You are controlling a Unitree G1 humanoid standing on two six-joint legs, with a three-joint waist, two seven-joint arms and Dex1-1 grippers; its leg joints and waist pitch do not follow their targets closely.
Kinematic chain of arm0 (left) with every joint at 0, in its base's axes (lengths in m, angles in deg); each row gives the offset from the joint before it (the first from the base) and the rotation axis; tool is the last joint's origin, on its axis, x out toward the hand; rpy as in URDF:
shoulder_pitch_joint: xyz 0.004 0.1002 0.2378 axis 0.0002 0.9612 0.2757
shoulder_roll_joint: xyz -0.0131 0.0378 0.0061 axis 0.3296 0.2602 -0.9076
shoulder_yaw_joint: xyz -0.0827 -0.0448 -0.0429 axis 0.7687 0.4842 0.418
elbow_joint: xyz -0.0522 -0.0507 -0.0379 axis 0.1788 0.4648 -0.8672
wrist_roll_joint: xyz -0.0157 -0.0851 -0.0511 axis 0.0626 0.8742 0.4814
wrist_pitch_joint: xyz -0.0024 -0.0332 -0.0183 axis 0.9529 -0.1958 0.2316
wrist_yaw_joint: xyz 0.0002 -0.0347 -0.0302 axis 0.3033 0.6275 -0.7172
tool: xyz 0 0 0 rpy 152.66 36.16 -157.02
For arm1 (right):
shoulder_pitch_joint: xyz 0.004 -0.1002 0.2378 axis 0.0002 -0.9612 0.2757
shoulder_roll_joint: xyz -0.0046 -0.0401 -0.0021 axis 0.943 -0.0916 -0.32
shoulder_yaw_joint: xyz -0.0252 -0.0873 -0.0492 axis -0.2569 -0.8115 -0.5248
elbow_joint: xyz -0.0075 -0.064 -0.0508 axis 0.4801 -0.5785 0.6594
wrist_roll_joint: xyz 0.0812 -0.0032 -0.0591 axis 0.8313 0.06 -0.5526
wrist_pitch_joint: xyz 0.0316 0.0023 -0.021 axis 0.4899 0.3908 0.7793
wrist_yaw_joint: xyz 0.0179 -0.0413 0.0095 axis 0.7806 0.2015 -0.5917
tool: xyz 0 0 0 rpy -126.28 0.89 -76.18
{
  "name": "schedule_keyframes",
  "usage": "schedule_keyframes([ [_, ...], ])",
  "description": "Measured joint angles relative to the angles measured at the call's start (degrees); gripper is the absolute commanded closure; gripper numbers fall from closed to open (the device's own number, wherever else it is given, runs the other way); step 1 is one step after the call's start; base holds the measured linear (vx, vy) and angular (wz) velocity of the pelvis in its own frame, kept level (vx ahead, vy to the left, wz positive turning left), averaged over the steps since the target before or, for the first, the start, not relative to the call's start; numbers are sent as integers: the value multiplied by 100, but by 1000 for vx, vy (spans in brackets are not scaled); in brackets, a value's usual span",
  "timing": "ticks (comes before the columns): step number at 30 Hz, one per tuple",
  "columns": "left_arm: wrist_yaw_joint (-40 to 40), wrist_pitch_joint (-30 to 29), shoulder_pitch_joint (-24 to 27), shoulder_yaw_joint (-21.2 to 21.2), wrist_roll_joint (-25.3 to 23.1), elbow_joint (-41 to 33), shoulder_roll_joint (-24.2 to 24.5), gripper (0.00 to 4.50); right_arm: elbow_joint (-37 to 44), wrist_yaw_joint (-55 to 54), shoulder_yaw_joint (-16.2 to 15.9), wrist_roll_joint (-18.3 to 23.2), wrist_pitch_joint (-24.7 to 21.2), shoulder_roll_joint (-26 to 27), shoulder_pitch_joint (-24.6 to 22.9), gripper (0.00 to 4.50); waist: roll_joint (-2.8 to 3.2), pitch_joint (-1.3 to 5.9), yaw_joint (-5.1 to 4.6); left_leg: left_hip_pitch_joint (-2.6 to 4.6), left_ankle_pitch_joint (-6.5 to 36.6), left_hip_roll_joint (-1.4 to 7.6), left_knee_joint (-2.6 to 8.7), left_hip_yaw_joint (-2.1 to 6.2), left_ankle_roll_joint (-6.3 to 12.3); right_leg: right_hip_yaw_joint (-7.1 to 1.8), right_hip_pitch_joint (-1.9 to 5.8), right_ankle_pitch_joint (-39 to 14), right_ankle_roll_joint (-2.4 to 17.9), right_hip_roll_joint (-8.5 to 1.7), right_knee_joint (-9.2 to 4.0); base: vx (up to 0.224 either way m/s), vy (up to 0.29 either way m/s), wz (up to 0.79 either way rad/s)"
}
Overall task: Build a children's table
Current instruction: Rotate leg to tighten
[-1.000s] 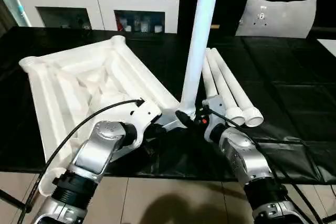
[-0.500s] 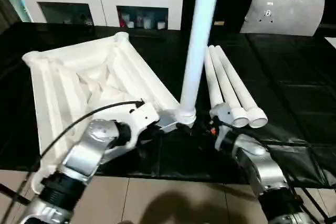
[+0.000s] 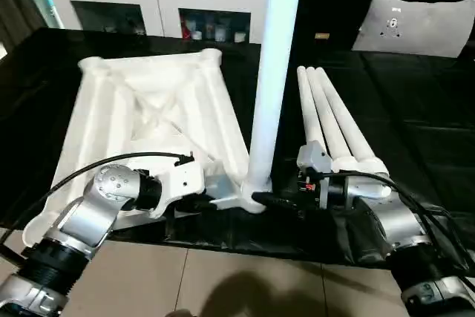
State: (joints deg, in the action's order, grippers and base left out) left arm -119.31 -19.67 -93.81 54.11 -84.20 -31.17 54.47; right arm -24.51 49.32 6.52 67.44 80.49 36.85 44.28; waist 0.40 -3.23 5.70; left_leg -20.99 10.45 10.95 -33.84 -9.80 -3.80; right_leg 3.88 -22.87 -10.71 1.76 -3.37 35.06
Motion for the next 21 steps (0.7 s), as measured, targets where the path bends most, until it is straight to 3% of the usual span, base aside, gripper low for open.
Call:
schedule_keyframes([
  [4, -87, 219, -19, -5, 0, 124, 24, 450, -113, 378, -106, 75, -129, -13, 71, 48, -30, 14, 10, 2, 0, 4, 0, -2, 0, 2, -1, 0, -1, 0, 6, 0, 0, 0],
  [21, -234, 441, -49, -6, 0, 260, 50, 450, -349, 700, -186, 80, -167, 26, 287, 166, -39, 20, 27, 4, -1, 5, -6, -4, 0, 1, -1, -1, -1, -1, 12, 0, 0, 0],
])
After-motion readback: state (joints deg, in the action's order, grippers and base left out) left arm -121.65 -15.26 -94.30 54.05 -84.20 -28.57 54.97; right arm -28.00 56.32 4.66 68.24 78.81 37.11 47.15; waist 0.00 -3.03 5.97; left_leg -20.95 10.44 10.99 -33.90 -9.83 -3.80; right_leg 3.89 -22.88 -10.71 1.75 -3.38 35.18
